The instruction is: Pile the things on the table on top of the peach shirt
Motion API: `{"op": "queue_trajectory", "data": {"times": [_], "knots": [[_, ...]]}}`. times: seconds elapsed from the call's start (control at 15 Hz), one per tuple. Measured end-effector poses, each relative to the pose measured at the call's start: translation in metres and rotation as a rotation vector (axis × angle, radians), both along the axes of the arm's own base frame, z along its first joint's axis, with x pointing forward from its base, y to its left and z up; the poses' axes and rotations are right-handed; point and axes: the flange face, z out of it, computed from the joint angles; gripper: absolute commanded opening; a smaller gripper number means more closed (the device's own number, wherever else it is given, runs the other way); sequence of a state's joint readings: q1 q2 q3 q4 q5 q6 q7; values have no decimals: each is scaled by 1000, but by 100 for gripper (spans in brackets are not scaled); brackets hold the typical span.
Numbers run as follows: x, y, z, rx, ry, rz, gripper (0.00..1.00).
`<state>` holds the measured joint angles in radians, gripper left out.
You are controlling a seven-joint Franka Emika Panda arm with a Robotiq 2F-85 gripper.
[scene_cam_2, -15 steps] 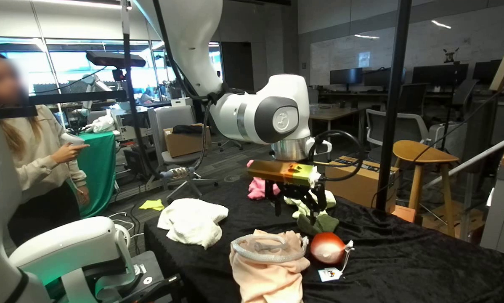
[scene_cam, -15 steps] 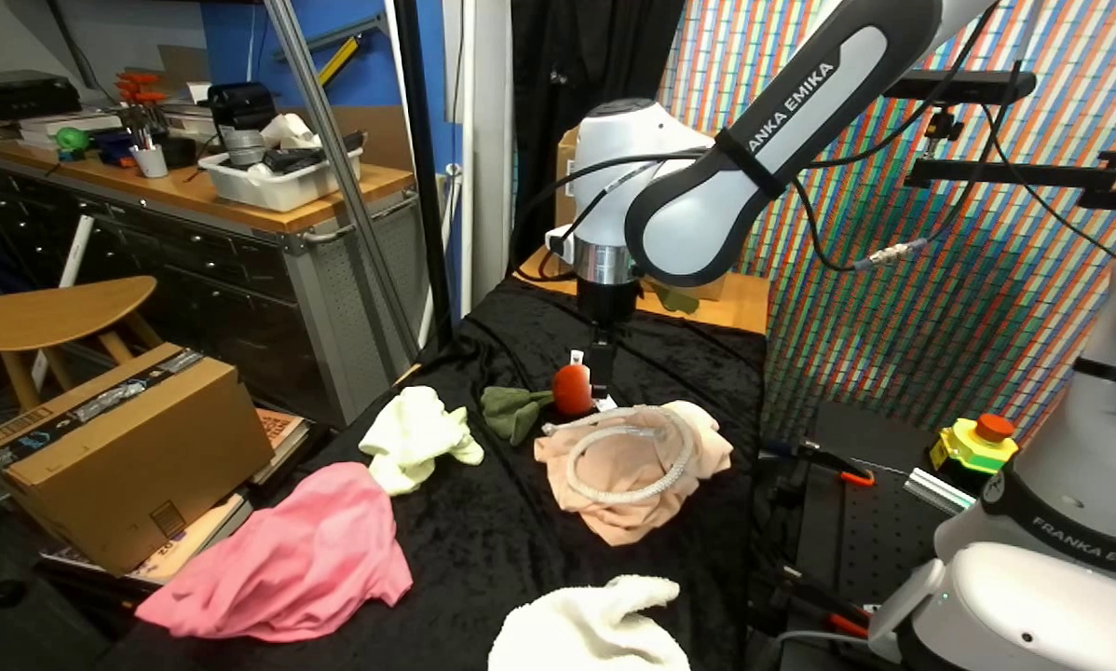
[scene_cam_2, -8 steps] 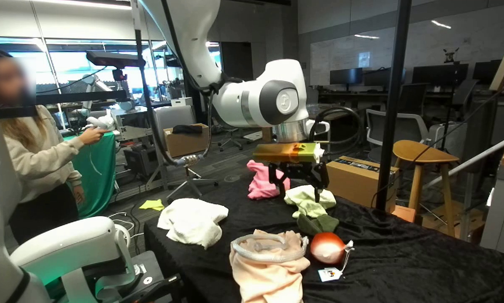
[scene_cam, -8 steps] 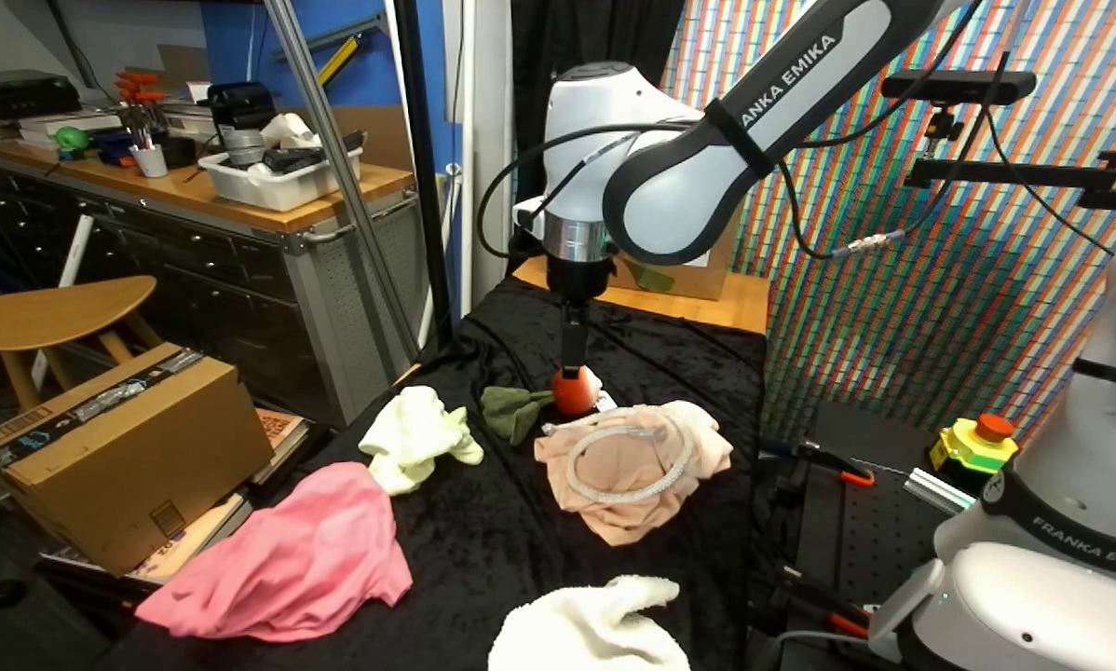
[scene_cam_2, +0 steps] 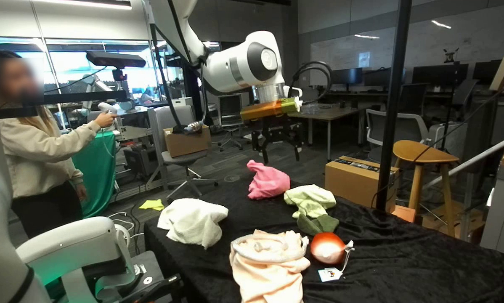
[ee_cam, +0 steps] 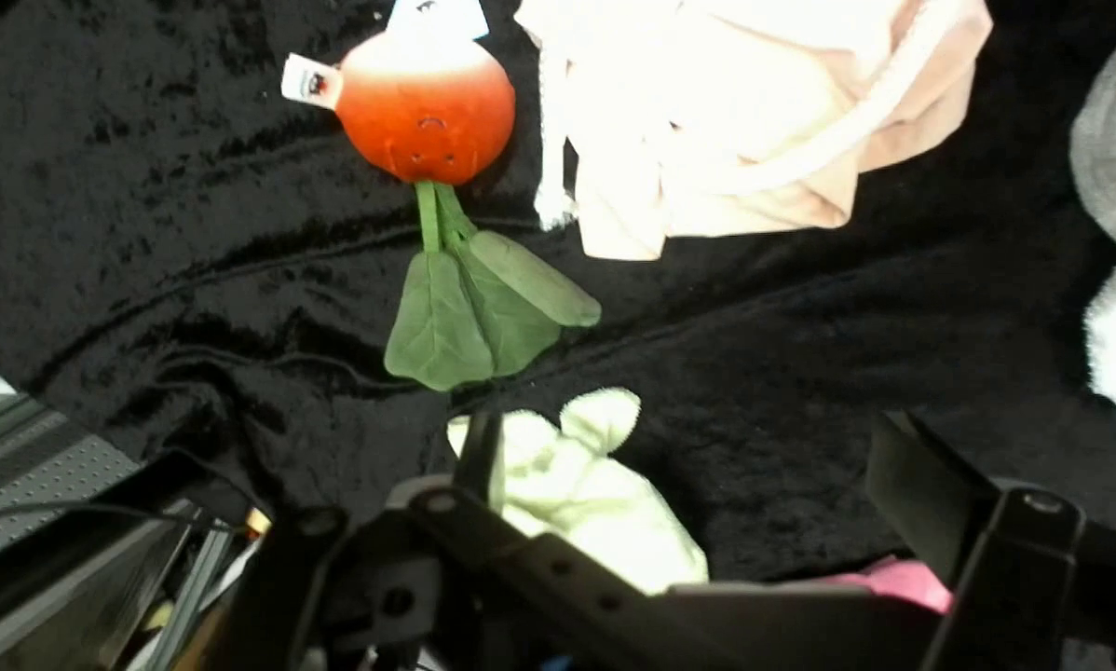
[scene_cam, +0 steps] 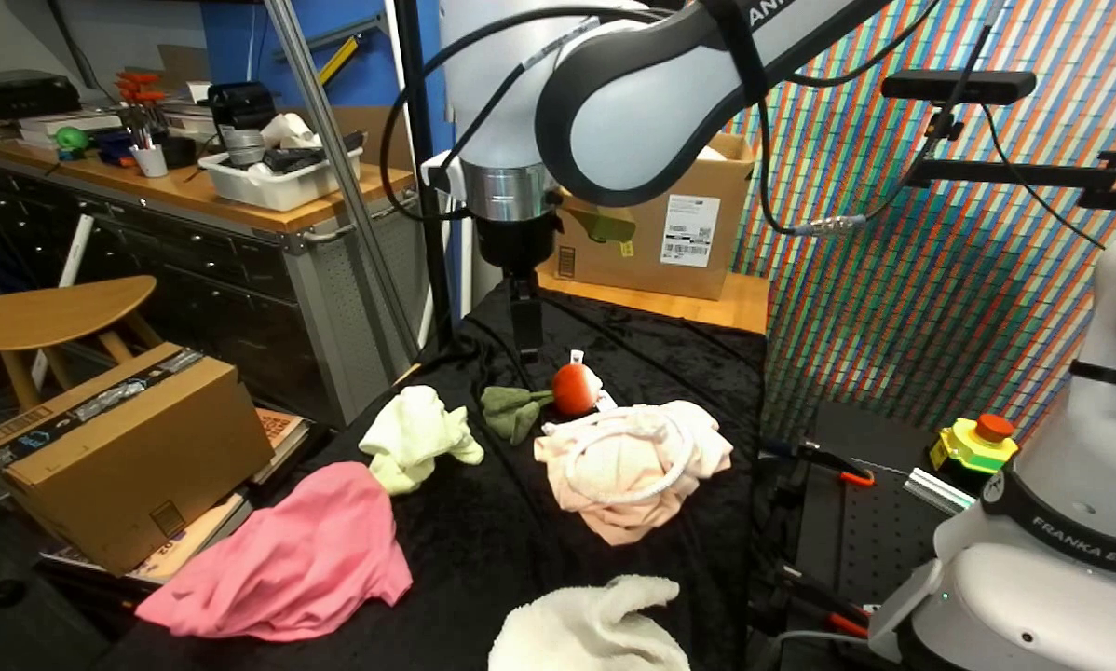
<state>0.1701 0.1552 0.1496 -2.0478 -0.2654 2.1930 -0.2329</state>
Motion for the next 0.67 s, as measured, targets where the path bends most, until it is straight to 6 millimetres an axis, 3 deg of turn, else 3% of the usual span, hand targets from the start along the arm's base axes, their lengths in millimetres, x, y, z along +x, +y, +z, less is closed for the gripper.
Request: {"op": "queue_trajectory", "data": {"times": [0.27, 0.67], "knots": [[-6, 59, 21, 2, -15, 75, 100], [-3, 135, 7, 24, -29, 125, 100]]}}
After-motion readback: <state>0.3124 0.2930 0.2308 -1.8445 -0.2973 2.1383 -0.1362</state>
